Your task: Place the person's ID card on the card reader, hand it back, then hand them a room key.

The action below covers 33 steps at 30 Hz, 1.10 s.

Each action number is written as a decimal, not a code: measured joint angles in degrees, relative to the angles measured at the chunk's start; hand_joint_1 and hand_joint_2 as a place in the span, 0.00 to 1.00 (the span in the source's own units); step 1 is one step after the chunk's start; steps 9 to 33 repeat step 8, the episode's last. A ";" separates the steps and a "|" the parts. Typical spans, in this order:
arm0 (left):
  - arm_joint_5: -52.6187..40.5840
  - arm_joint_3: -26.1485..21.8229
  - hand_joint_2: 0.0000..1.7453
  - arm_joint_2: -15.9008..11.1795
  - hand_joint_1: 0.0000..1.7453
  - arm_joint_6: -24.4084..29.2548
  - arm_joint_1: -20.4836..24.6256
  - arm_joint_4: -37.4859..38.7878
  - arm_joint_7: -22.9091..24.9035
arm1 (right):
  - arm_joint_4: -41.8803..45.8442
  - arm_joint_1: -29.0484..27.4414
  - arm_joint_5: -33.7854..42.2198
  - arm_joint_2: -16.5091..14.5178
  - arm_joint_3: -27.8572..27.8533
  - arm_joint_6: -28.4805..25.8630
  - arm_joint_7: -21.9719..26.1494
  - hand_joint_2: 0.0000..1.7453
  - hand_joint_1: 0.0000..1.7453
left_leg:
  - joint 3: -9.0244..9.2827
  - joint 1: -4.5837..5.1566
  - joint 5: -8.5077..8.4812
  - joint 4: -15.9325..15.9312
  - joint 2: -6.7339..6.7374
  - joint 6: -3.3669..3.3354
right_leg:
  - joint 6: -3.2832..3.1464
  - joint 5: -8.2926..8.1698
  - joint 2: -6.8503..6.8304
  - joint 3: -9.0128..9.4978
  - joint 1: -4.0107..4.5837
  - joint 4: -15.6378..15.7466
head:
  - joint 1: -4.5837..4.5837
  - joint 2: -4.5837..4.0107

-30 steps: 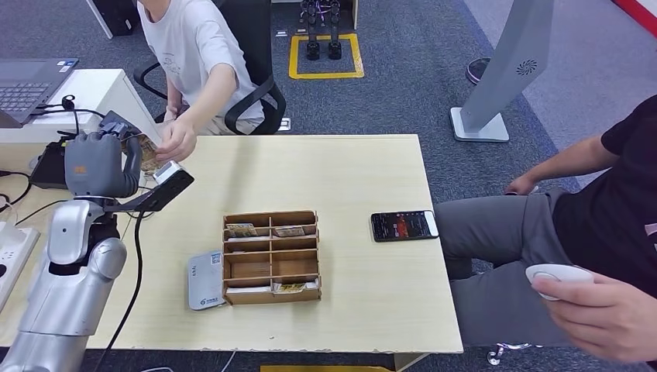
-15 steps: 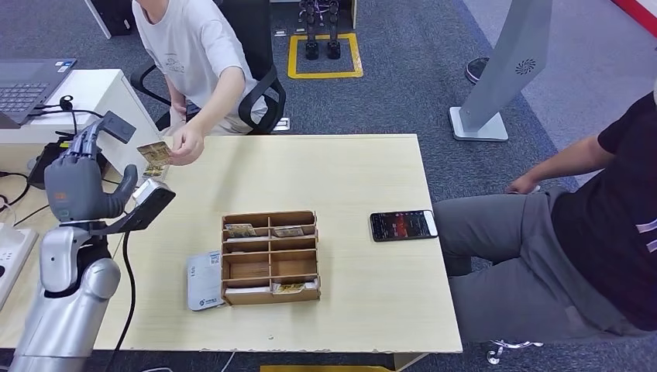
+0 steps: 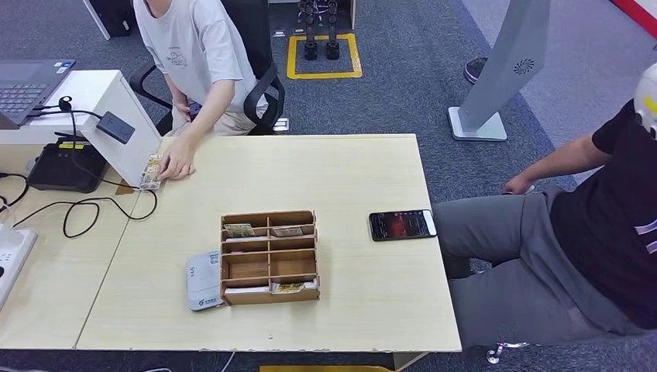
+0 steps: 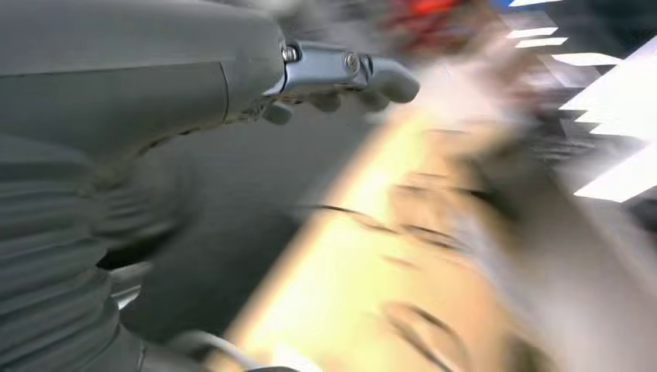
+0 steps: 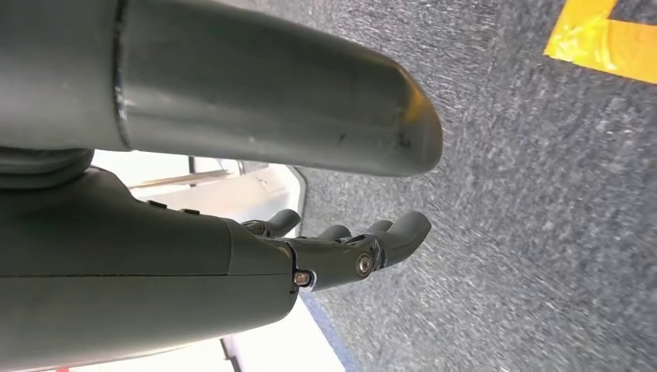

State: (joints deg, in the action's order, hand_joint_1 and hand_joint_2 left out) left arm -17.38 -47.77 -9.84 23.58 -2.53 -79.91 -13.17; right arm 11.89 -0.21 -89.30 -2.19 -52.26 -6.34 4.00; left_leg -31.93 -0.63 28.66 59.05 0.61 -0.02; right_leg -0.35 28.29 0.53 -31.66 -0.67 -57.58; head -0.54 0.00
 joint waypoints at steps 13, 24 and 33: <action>1.03 -23.67 1.00 8.59 0.00 6.16 2.05 21.50 7.77 | -0.03 1.19 -0.70 0.00 0.01 0.42 -1.09 1.00 0.00 | 0.02 0.14 0.03 0.05 -0.31 -0.11 | 0.05 0.00 -0.39 0.11 -0.09 0.11 | 0.05 0.00; 1.03 -23.67 1.00 8.59 0.00 6.16 2.05 21.50 7.77 | -0.03 1.19 -0.70 0.00 0.01 0.42 -1.09 1.00 0.00 | 0.02 0.14 0.03 0.05 -0.31 -0.11 | 0.05 0.00 -0.39 0.11 -0.09 0.11 | 0.05 0.00; 1.03 -23.67 1.00 8.59 0.00 6.16 2.05 21.50 7.77 | -0.03 1.19 -0.70 0.00 0.01 0.42 -1.09 1.00 0.00 | 0.02 0.14 0.03 0.05 -0.31 -0.11 | 0.05 0.00 -0.39 0.11 -0.09 0.11 | 0.05 0.00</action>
